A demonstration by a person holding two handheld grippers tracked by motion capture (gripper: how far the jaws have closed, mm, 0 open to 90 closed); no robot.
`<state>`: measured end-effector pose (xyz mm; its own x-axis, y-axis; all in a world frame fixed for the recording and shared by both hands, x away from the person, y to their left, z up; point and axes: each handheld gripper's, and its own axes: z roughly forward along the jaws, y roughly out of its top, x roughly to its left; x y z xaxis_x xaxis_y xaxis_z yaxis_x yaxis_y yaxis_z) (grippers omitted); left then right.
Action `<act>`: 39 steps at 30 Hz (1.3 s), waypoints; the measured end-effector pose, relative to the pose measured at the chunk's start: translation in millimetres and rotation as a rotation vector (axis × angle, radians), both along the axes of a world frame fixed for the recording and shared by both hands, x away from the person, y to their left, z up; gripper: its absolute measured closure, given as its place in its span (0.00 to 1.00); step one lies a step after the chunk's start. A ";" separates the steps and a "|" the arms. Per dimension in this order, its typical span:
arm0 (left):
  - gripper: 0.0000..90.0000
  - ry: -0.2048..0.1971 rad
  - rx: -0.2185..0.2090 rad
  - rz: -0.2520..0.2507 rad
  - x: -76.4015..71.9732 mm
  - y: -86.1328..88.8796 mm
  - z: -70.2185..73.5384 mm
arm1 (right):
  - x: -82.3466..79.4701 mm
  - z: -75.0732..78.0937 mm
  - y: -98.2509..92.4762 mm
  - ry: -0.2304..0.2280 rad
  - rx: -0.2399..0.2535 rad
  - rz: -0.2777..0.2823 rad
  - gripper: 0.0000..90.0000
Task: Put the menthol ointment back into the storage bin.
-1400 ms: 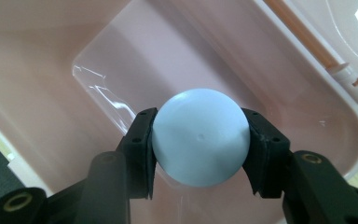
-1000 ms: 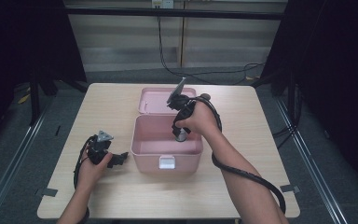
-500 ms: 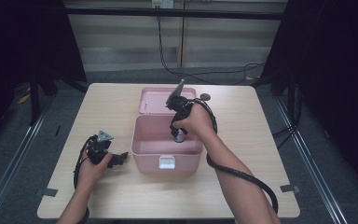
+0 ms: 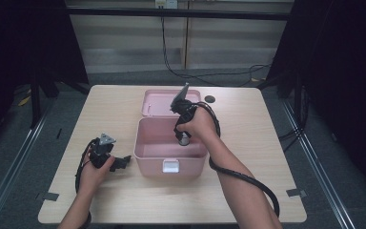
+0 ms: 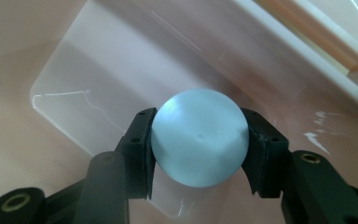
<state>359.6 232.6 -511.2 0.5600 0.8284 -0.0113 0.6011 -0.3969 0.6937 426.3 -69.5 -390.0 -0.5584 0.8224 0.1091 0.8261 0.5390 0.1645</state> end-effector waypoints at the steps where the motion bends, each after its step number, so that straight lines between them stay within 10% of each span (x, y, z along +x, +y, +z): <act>1: 0.00 0.000 0.000 0.000 0.0 0.0 0.0 | 0.2 -0.2 -0.1 -0.001 0.000 -0.004 0.56; 39: 0.00 0.002 -0.003 -0.007 0.5 0.1 0.0 | 5.8 -24.6 -0.4 -0.021 -0.025 -0.032 0.56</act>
